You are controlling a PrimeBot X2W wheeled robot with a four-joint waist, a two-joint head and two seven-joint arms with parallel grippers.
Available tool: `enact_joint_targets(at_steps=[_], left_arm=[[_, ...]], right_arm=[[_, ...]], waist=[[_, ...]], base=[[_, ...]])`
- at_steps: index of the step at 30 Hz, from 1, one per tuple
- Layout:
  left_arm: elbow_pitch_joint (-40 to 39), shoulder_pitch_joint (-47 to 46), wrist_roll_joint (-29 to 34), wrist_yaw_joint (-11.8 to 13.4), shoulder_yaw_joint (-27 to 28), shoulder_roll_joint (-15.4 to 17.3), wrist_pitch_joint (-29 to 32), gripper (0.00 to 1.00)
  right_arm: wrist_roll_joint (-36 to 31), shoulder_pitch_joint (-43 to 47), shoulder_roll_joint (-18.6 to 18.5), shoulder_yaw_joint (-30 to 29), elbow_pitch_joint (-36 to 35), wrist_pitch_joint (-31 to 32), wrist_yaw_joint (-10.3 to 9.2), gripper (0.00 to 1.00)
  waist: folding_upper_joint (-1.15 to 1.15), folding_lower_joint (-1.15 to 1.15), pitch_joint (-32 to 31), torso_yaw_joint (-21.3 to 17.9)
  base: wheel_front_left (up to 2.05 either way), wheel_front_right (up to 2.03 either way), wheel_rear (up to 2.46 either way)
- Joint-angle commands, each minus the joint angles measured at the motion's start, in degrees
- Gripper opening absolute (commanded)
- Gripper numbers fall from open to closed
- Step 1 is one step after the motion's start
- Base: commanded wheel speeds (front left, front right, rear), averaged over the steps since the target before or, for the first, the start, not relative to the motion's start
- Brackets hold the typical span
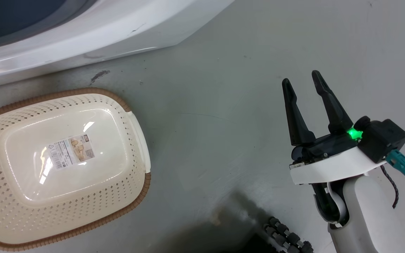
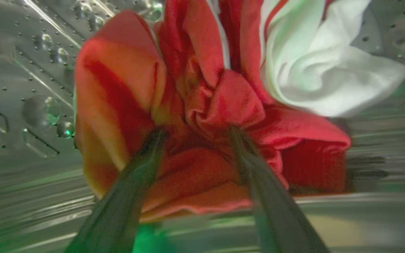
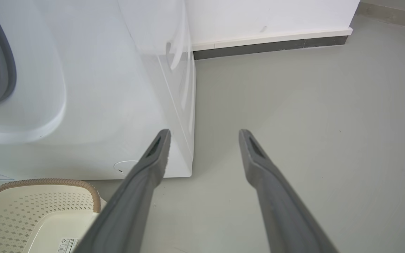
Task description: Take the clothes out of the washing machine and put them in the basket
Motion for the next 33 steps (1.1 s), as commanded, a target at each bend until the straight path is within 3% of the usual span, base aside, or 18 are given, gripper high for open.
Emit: enact_joint_targets(at_steps=[1,2,9,17,25,33], left_arm=[[0.58,2.50,-0.06,0.23,-0.15,0.43,1.04,0.30],[-0.41,2.97,-0.15,0.64,-0.02,0.59,1.62,0.00],[-10.37,5.81,-0.64,3.33,0.10,1.31,-1.56,0.00],[-17.28,11.24,-2.56,6.86,0.95,-0.13,-14.51,0.00],[-14.97,20.39,-8.30,8.63,3.14,-5.09,-30.92,0.00],[-11.03,31.60,-14.56,7.41,5.52,-10.44,-44.18,0.00]], right_arm=[[0.41,-0.81,0.14,0.13,0.16,-0.22,-0.04,1.00],[0.68,-0.82,0.14,0.27,0.30,-0.22,-0.04,1.00],[1.32,-1.66,0.14,0.38,1.23,-0.22,-0.04,1.00],[-0.09,-1.14,0.13,-0.61,2.64,-0.22,-0.04,1.00],[-2.78,2.72,0.10,-2.56,5.18,-0.21,-0.04,1.00],[-5.67,8.54,0.09,-4.03,7.31,-0.19,-0.04,1.00]], waist=[[0.00,0.00,0.06,-0.11],[0.00,0.00,0.11,-0.21],[0.00,0.00,-0.59,0.01],[0.00,0.00,-5.14,2.08],[0.00,0.00,-15.81,5.23],[0.00,0.00,-27.73,9.16]], base=[[0.00,0.00,0.00],[0.00,0.00,0.00],[0.00,0.00,0.00],[0.00,0.00,0.00],[0.00,0.00,0.00],[0.00,0.00,0.00]])
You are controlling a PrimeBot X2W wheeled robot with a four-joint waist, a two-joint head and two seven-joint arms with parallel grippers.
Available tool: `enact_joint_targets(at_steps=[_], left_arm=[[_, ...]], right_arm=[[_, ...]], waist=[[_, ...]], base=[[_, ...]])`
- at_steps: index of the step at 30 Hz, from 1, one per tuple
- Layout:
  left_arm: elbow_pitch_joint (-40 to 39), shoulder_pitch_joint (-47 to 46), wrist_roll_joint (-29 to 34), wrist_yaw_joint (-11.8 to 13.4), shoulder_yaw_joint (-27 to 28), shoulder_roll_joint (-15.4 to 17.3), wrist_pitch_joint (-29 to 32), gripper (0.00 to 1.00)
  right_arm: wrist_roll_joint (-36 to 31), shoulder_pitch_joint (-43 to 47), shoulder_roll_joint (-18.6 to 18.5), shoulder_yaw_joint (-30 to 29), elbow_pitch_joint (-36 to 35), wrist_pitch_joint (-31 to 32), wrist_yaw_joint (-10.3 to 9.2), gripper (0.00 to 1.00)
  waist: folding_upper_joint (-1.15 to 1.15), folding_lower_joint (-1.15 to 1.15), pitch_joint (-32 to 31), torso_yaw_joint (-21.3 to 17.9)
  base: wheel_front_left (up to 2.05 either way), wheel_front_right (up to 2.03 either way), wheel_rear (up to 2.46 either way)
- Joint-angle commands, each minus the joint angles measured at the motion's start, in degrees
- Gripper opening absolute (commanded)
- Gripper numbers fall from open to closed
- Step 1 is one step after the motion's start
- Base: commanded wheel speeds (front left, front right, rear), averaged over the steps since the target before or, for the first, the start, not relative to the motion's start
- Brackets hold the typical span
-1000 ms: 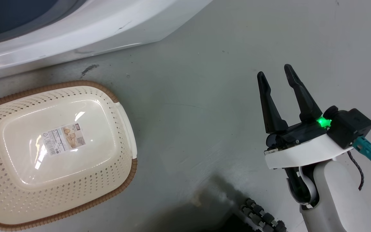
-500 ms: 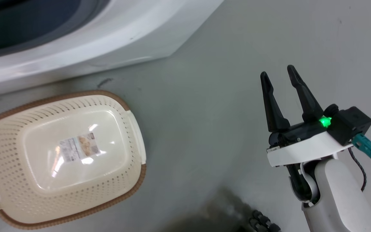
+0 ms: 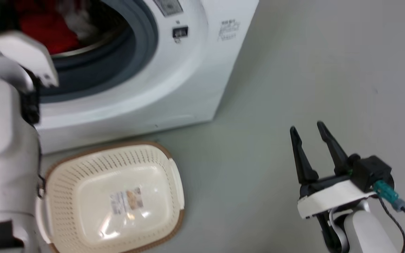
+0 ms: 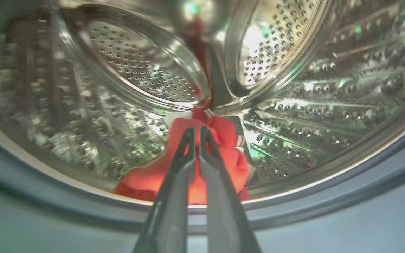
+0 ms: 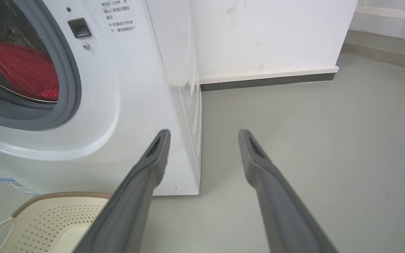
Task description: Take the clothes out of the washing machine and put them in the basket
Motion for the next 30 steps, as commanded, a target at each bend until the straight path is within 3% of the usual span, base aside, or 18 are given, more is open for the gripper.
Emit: enact_joint_targets(at_steps=[1,8,15,22,30], left_arm=[[0.14,1.82,-0.67,-0.27,0.19,-0.67,-1.38,0.00],[-1.58,10.11,-4.04,-0.86,1.08,-4.79,-8.74,0.00],[-9.60,16.87,-5.35,-2.25,-0.23,-7.52,-11.48,0.00],[-24.35,24.03,-6.28,-1.78,-0.91,-9.17,-11.15,0.00],[-43.80,38.21,-7.33,1.36,-1.68,-11.51,-7.98,0.00]], right_arm=[[-0.48,1.16,0.03,-0.20,0.25,-0.03,-0.04,1.00],[-1.72,5.26,0.03,-1.86,-0.99,1.81,-0.03,1.00],[-2.40,8.66,0.04,-3.84,-3.60,3.73,-0.04,1.00],[-3.10,11.05,0.04,-5.39,-6.45,5.51,-0.03,1.00],[-3.71,13.14,0.04,-6.62,-9.13,7.02,-0.03,1.00]], waist=[[0.00,0.01,-6.11,3.20],[0.00,0.01,-13.03,5.85],[0.00,0.01,-17.50,8.12],[0.00,0.01,-20.65,9.07],[0.00,0.01,-21.14,9.08]], base=[[0.00,0.00,0.00],[0.00,0.00,0.00],[0.00,0.00,0.00],[0.00,0.00,0.00],[0.00,0.00,0.00]])
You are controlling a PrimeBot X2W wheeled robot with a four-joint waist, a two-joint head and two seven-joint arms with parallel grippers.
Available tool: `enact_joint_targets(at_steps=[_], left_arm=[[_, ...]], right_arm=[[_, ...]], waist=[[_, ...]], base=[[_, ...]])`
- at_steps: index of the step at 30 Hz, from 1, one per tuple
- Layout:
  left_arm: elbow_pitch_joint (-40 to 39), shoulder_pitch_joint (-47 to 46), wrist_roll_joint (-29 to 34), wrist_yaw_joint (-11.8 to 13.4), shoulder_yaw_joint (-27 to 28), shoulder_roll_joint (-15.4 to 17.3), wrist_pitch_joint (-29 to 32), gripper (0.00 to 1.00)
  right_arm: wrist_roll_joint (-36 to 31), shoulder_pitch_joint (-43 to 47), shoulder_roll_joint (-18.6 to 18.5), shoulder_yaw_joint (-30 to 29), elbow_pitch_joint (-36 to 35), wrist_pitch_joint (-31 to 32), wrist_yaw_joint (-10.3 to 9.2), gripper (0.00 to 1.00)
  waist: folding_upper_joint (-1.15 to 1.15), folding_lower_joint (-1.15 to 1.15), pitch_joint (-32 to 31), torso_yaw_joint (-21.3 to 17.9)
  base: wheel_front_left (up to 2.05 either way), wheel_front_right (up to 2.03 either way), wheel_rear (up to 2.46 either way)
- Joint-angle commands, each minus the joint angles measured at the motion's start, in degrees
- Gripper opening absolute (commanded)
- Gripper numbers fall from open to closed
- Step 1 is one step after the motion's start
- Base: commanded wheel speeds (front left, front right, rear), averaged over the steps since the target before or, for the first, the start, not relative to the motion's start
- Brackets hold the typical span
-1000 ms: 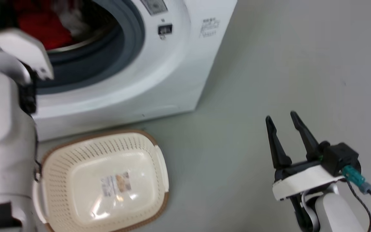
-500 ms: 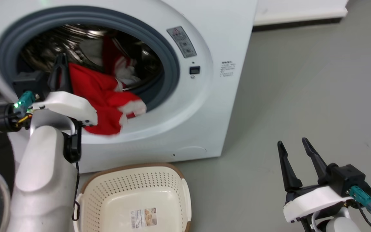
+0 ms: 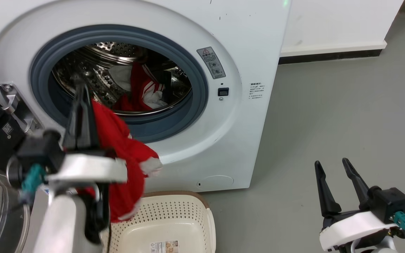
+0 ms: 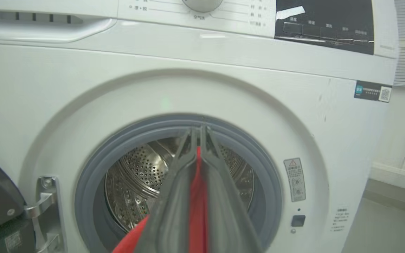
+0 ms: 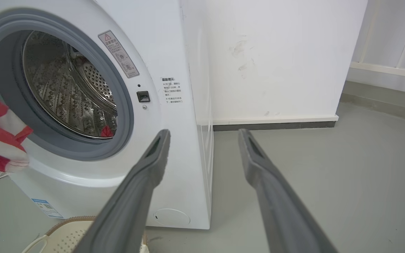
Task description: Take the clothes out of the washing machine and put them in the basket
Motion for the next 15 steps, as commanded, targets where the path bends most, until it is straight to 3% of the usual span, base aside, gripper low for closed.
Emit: enact_joint_targets(at_steps=[1,8,15], left_arm=[[-3.25,5.26,-0.44,1.14,-0.35,-1.00,0.66,0.00],[-3.76,16.42,-2.31,3.07,-2.39,-3.89,0.82,0.00],[9.60,18.00,-5.98,4.01,-4.93,-5.72,-3.10,0.00]], right_arm=[[-0.46,1.15,0.05,-0.35,-0.83,0.49,-0.04,1.00],[-0.70,0.87,0.07,-0.14,-2.19,0.96,-0.03,1.00],[0.08,-2.03,0.07,0.30,-2.47,0.11,-0.03,1.00]], waist=[[0.00,0.02,0.39,-0.06],[0.00,0.02,3.50,-0.01],[0.00,0.02,11.14,-0.17]], base=[[0.00,0.00,0.00],[0.00,0.00,0.00],[0.00,0.00,0.00]])
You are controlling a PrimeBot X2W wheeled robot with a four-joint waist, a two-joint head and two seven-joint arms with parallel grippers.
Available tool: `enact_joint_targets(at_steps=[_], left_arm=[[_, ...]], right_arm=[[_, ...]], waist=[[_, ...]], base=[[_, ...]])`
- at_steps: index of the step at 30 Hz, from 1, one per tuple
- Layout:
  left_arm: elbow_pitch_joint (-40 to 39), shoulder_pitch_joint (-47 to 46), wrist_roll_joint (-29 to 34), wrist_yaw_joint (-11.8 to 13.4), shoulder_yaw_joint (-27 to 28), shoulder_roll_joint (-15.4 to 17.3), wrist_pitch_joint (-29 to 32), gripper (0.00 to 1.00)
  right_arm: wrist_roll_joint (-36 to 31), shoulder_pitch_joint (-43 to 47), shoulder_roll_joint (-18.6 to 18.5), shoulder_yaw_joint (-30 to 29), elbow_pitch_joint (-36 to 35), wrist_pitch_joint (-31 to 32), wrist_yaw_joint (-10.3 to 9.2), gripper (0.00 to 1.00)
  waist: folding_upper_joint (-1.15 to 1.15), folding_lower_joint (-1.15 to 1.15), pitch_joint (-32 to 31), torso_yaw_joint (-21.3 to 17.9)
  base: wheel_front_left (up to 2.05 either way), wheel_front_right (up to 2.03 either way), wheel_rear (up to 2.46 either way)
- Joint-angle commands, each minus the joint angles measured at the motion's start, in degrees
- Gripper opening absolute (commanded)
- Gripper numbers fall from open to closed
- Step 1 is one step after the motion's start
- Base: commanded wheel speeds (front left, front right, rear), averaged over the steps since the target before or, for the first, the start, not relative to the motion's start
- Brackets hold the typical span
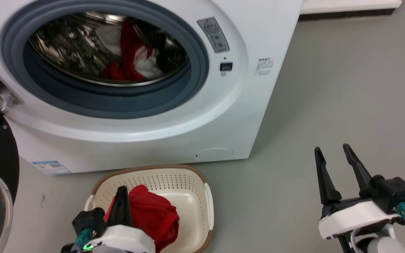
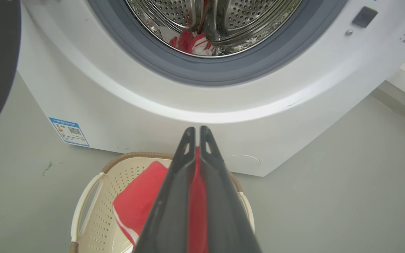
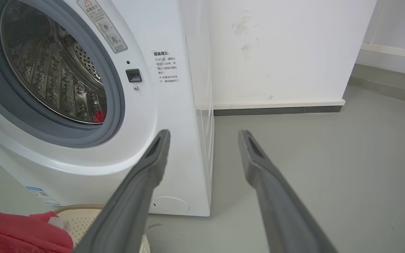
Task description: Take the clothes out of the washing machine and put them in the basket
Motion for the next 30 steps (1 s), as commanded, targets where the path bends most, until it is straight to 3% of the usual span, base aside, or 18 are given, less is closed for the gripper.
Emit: enact_joint_targets(at_steps=[1,8,16,28,29,30], left_arm=[[3.24,-2.47,-0.22,-0.30,-0.46,-0.10,-0.99,0.00],[19.37,-13.34,-0.78,-1.32,-1.04,-0.40,-3.24,0.00],[32.40,-24.29,0.27,-2.35,0.75,-0.51,-3.42,0.00],[43.09,-31.84,2.47,-1.96,3.18,-0.56,-3.39,0.00],[43.66,-32.17,2.57,-2.04,3.53,-0.53,-3.38,0.36],[44.09,-32.42,2.74,-2.19,3.81,-0.52,-3.38,1.00]], right_arm=[[0.36,-1.36,0.10,0.41,0.11,-0.51,-0.02,1.00],[1.71,-6.31,0.09,2.59,1.68,-2.54,-0.02,1.00],[2.52,-11.94,0.10,5.61,4.55,-4.93,-0.02,1.00],[3.30,-18.15,0.09,8.15,9.09,-7.05,-0.03,1.00],[3.29,-18.25,0.09,8.24,9.51,-7.11,-0.03,1.00],[3.21,-18.33,0.09,8.23,9.91,-7.17,-0.03,1.00]], waist=[[0.00,0.00,4.40,-0.05],[0.00,0.00,14.74,-1.05],[0.00,0.00,24.65,-3.08],[0.00,0.00,32.78,-4.10],[0.00,0.00,32.83,-4.11],[0.00,0.00,32.71,-4.09]], base=[[0.00,0.00,0.00],[0.00,0.00,0.00],[0.00,0.00,0.00],[0.00,0.00,0.00],[0.00,0.00,0.00],[0.00,0.00,0.00]])
